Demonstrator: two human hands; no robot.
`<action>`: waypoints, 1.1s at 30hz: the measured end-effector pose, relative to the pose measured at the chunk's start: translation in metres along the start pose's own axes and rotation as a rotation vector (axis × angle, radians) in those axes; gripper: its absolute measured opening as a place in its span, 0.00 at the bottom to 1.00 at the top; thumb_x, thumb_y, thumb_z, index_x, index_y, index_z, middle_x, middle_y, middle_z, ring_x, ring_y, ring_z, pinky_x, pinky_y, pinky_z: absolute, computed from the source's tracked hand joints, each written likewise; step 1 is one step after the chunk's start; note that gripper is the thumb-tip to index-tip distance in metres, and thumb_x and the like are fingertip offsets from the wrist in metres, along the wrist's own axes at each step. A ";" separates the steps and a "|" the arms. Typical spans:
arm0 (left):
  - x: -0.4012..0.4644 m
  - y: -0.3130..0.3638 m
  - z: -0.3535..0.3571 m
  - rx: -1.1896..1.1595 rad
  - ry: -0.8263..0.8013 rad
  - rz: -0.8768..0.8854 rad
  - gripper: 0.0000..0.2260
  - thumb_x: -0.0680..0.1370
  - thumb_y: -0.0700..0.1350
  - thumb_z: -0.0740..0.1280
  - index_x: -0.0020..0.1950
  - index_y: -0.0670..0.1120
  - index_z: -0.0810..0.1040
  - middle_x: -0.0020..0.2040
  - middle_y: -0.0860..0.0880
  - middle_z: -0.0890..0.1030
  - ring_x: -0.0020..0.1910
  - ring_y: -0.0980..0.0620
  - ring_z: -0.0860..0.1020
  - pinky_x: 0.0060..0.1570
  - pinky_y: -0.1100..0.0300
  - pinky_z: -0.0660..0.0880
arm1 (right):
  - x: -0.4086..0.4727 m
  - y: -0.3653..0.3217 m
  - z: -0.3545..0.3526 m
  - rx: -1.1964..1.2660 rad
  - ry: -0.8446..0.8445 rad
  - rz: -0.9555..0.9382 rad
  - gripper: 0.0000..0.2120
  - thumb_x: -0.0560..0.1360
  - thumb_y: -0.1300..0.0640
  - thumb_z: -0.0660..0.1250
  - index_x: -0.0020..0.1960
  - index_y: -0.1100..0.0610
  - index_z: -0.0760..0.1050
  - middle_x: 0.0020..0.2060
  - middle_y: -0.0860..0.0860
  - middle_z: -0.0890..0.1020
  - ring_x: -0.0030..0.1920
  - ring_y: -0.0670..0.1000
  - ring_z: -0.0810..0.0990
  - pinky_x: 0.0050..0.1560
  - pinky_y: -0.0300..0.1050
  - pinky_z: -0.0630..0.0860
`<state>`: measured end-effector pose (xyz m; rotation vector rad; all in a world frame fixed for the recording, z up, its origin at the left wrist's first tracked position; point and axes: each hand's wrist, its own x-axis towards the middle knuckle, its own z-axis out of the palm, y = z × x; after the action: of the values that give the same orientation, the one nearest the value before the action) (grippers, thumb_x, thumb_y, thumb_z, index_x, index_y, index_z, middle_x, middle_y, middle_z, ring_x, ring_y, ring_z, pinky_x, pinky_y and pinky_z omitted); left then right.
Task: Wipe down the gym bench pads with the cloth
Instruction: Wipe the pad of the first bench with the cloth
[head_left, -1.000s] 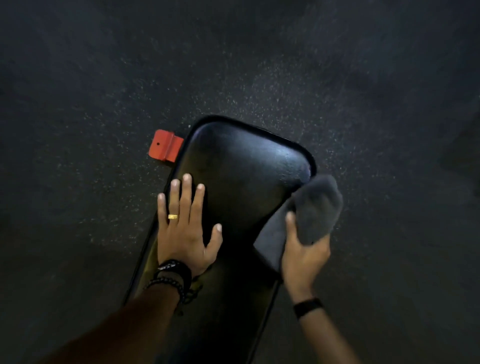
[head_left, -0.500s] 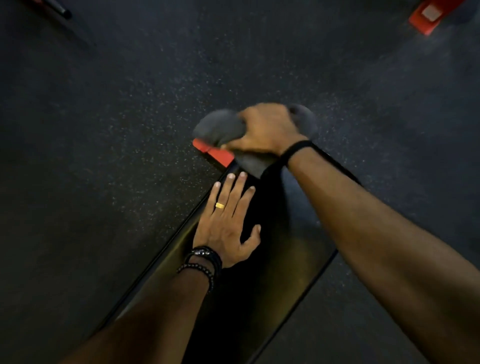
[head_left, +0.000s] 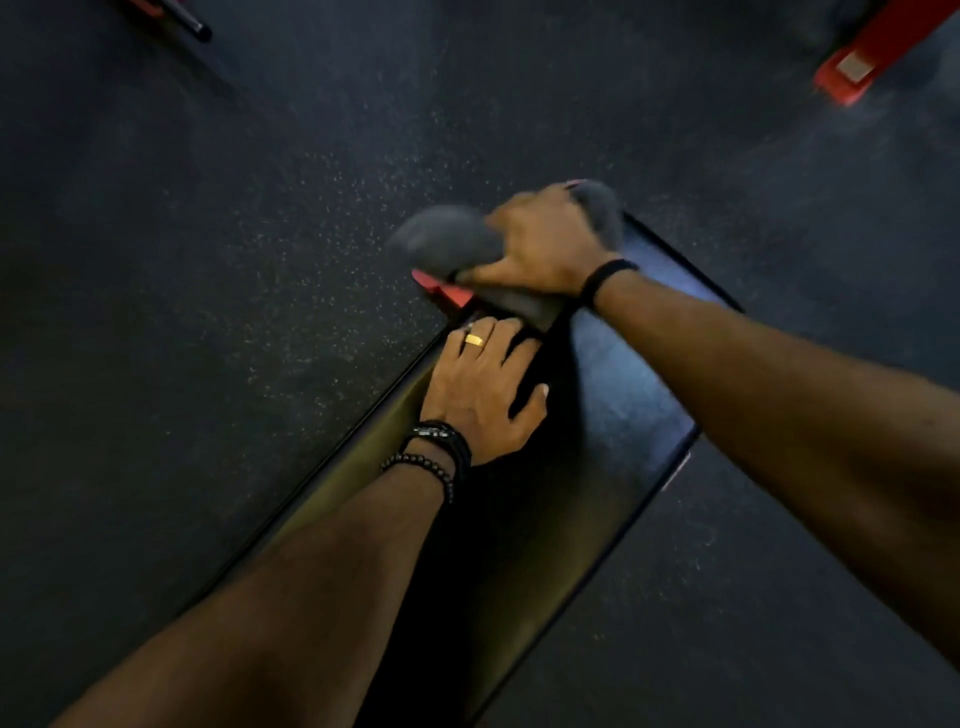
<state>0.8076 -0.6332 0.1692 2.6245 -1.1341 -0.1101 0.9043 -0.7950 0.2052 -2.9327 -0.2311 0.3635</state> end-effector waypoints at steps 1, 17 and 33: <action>-0.010 -0.003 -0.001 0.021 -0.039 0.011 0.24 0.74 0.56 0.63 0.67 0.44 0.75 0.69 0.42 0.72 0.66 0.41 0.71 0.65 0.46 0.67 | -0.016 0.019 -0.001 0.043 0.127 0.150 0.32 0.68 0.26 0.59 0.50 0.53 0.79 0.48 0.56 0.83 0.49 0.59 0.81 0.51 0.56 0.75; -0.238 0.044 -0.175 -0.281 -0.868 -0.456 0.17 0.81 0.51 0.62 0.67 0.46 0.72 0.67 0.43 0.75 0.65 0.42 0.74 0.61 0.51 0.71 | -0.296 -0.244 -0.018 1.280 -0.129 0.896 0.23 0.74 0.52 0.74 0.65 0.61 0.75 0.60 0.56 0.80 0.60 0.54 0.79 0.62 0.50 0.76; -0.223 0.117 -0.335 -0.276 -0.536 -0.381 0.18 0.80 0.55 0.63 0.67 0.50 0.74 0.62 0.48 0.79 0.60 0.47 0.77 0.60 0.51 0.74 | -0.428 -0.207 -0.210 1.173 0.380 0.913 0.18 0.74 0.53 0.73 0.62 0.58 0.77 0.54 0.53 0.81 0.55 0.52 0.79 0.58 0.47 0.76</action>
<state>0.6316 -0.4726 0.5143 2.5822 -0.6632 -1.0176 0.5202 -0.7010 0.5434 -1.6939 1.0206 -0.0092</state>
